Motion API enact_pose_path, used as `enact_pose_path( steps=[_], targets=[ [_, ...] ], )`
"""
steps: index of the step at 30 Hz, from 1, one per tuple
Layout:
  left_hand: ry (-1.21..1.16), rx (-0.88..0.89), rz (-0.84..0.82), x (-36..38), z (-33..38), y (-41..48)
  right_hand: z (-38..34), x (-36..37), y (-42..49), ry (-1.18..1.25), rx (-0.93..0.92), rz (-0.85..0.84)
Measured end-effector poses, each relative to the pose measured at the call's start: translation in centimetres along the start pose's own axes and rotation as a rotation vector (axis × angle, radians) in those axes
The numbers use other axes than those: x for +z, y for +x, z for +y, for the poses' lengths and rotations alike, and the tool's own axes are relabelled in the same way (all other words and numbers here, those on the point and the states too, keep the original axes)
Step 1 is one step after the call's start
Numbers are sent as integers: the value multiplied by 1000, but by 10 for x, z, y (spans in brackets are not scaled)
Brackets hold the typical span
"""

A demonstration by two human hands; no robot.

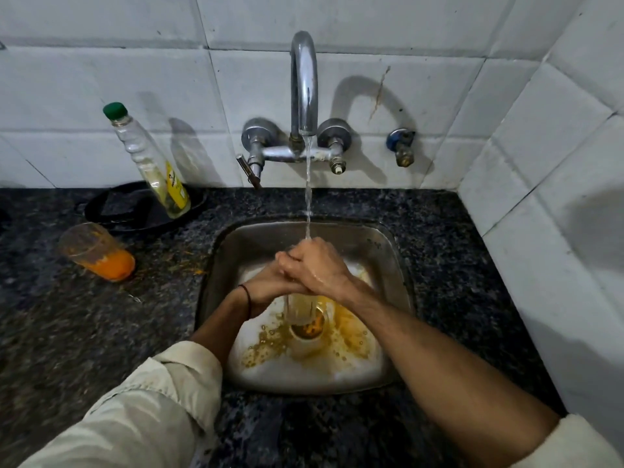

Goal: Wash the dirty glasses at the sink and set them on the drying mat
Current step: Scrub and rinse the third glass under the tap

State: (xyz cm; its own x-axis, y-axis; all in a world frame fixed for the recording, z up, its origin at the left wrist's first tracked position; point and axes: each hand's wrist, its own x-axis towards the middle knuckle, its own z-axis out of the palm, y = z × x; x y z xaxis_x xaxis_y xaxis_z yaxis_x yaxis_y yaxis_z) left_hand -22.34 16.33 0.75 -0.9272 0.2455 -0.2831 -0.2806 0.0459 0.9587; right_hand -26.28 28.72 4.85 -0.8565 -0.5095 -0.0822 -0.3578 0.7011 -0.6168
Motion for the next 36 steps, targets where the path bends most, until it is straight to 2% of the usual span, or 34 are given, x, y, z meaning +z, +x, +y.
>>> enact_pose_path(
  steps=[2,3,6,8,9,10,11,15,16,17,18,21,22,23,25,26,27,28,29,30,31,34,35,36],
  targets=[
    [-123,79,-4,2,-2,1,-2,-9,1,-56,-122,-30],
    [-74,121,76,6,-1,5,-3,-10,2,-76,-138,22],
    [261,198,518,30,5,24,-8,-6,6,-137,-17,257],
    [207,147,766,47,11,30,-17,-1,7,-196,86,304],
    [163,155,827,51,10,30,-18,-2,8,-220,92,289],
    [161,191,814,50,9,30,-19,-9,7,-246,64,255],
    [154,223,731,45,9,27,-18,-18,6,-264,10,203],
    [-167,191,8,14,19,10,-14,-64,0,-213,-181,-139],
    [-215,178,-66,11,23,9,-14,-67,1,-208,-195,-138],
    [-203,171,-26,12,27,9,-16,-66,3,-202,-189,-89],
    [-155,167,85,18,32,11,-19,-64,4,-194,-156,-5],
    [208,112,682,44,42,28,-29,-48,10,-219,41,274],
    [279,86,806,51,45,32,-31,-43,13,-245,73,310],
    [365,50,817,51,45,36,-30,-41,14,-269,67,316],
    [547,11,551,41,48,34,-27,-47,14,-278,-14,251],
    [427,23,378,31,51,30,-24,-54,14,-250,-71,174],
    [161,92,181,22,53,23,-21,-62,14,-204,-116,72],
    [-32,158,44,12,53,16,-19,-70,14,-149,-136,-19],
    [-78,200,-12,6,50,14,-19,-74,15,-99,-133,-69],
    [-33,207,35,4,48,15,-20,-75,16,-67,-116,-64],
    [63,184,157,9,47,19,-23,-72,18,-52,-78,-23],
    [462,111,688,37,50,30,-30,-52,22,-29,82,143],
    [476,136,778,43,50,30,-30,-48,24,-54,88,162],
    [428,143,742,41,45,31,-29,-47,24,-104,57,160]
  ],
)
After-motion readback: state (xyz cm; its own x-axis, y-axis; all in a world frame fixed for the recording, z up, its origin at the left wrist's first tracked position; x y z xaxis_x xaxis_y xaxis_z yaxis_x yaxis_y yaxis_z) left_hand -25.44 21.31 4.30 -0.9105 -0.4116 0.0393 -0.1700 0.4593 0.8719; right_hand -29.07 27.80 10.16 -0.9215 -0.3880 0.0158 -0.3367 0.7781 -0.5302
